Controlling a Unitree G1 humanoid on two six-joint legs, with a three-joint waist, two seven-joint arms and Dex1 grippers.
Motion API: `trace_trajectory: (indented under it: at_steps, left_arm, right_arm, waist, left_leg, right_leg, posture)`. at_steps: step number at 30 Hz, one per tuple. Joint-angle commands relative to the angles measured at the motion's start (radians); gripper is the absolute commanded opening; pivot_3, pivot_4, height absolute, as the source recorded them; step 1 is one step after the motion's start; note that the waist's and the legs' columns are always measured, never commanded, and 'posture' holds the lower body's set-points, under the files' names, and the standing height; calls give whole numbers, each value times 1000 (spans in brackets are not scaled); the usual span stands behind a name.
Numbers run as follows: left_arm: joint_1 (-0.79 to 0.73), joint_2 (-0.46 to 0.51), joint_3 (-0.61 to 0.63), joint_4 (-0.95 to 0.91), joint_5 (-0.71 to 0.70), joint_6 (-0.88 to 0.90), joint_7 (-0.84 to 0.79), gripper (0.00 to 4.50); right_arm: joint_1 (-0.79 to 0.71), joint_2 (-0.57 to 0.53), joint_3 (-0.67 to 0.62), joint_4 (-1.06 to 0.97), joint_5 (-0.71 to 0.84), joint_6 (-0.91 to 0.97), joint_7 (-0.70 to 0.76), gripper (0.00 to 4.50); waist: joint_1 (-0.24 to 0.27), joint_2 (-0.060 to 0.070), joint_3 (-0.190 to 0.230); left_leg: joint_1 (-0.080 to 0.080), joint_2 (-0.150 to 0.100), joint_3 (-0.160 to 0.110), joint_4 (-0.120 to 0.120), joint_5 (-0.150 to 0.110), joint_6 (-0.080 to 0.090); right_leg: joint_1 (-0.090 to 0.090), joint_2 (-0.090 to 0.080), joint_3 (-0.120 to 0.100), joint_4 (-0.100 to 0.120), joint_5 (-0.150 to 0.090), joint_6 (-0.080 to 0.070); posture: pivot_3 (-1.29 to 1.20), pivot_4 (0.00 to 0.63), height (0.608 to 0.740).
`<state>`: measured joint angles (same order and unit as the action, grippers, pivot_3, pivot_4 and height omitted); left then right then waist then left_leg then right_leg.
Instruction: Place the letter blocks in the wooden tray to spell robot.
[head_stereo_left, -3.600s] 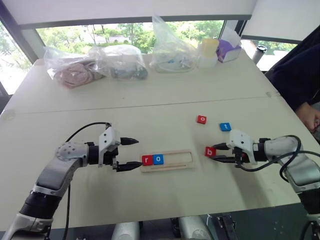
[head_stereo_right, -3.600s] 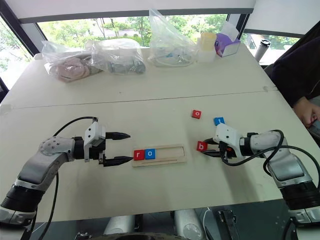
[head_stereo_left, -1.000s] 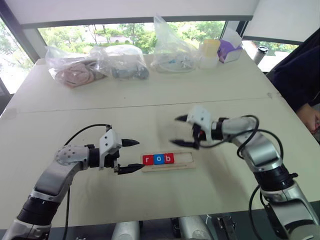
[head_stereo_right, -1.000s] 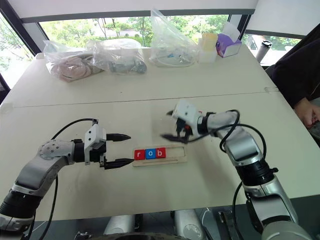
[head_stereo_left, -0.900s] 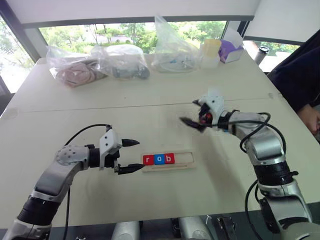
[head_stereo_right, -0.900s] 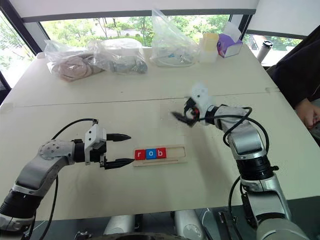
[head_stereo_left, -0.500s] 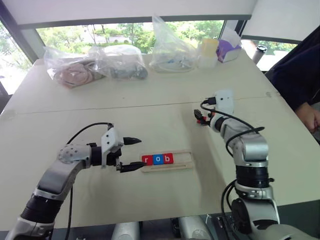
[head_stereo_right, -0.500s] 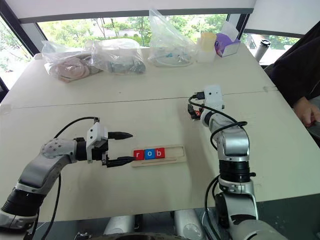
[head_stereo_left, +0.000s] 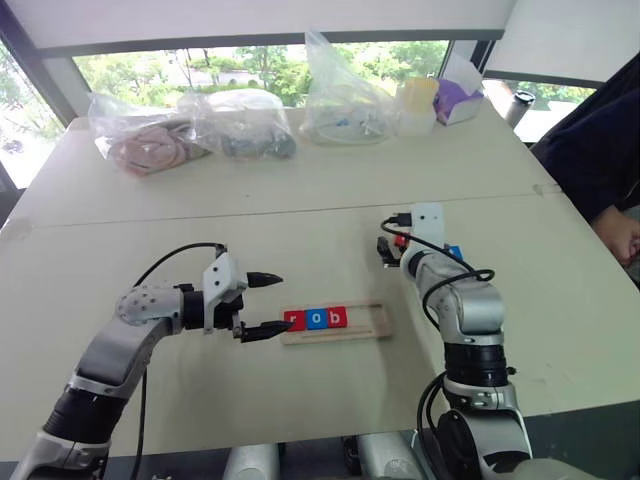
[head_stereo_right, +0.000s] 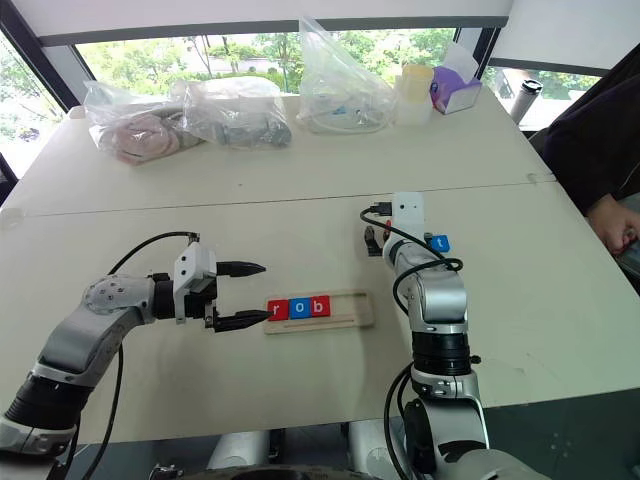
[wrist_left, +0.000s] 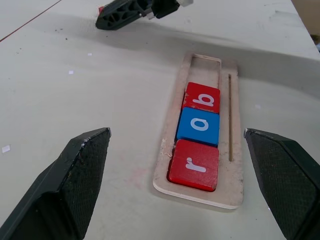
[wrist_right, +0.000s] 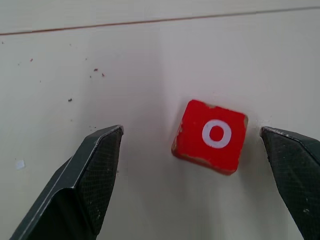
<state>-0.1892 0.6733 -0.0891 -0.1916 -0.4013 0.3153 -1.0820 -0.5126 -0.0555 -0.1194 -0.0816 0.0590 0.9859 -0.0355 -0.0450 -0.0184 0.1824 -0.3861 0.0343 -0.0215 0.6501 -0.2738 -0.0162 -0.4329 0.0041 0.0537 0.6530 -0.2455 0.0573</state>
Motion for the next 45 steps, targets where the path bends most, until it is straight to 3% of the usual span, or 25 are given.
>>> trace_trajectory:
  at_steps: [1,5,11,21,32,38,39,42,45]
  left_arm:
    - [2,1,17,-28,-3,-14,4,4500]
    - [1,1,15,-27,-2,-15,4,4500]
    - [1,-1,12,-31,-3,-13,4,4500]
    - [5,5,9,-16,-2,-24,-18,4500]
    - [-31,-16,-15,26,11,-44,-37,4500]
    - [-36,-21,-12,32,17,-47,-39,4500]
    - [-37,-21,-11,33,18,-46,-39,4500]
    - [-40,-21,-9,37,20,-47,-39,4500]
    - [-44,-24,-9,41,22,-46,-37,4500]
  right_arm:
    - [-21,9,-1,21,2,-16,-10,3161]
    - [-24,2,8,22,-5,-17,-15,1135]
    - [46,-41,26,-146,8,81,19,1140]
    - [315,-135,-39,-764,127,581,146,1140]
    - [427,-96,-73,-869,128,629,153,1140]
    - [400,-224,-71,-852,181,622,257,4161]
    - [396,-281,-66,-843,207,605,304,4419]
    - [377,-469,-78,-793,319,530,502,4419]
    - [388,-645,-89,-685,362,299,692,4419]
  waist:
    - [-1,0,0]
    - [-3,0,0]
    - [1,0,0]
    - [-1,0,0]
    - [0,0,0]
    - [0,0,0]
    - [0,0,0]
    - [1,1,0]
    - [1,0,0]
  left_leg:
    - [0,0,0,0,0,0]
    - [1,0,0,0,0,0]
    - [0,0,0,-1,0,0]
    - [-2,0,-1,-1,0,0]
    - [-2,0,-1,-1,0,0]
    - [-2,0,-1,-1,0,0]
    - [-2,0,-1,-1,0,0]
    - [-2,0,-1,-1,0,0]
    - [-1,0,-1,-1,0,0]
  right_leg:
    - [0,0,0,0,0,0]
    - [0,0,0,0,0,0]
    - [0,0,0,0,0,0]
    - [-1,0,0,-1,-2,0]
    - [-1,0,0,-2,-4,0]
    - [-1,0,0,-3,-4,0]
    - [-1,0,0,-3,-5,0]
    - [0,0,0,-4,-5,0]
    - [1,0,-1,-5,-5,0]
  posture:
    - [0,150,740]
    - [0,150,740]
    - [0,150,740]
    - [0,150,740]
    - [0,150,740]
    - [0,150,740]
    - [0,150,740]
    - [0,150,740]
    - [0,150,740]
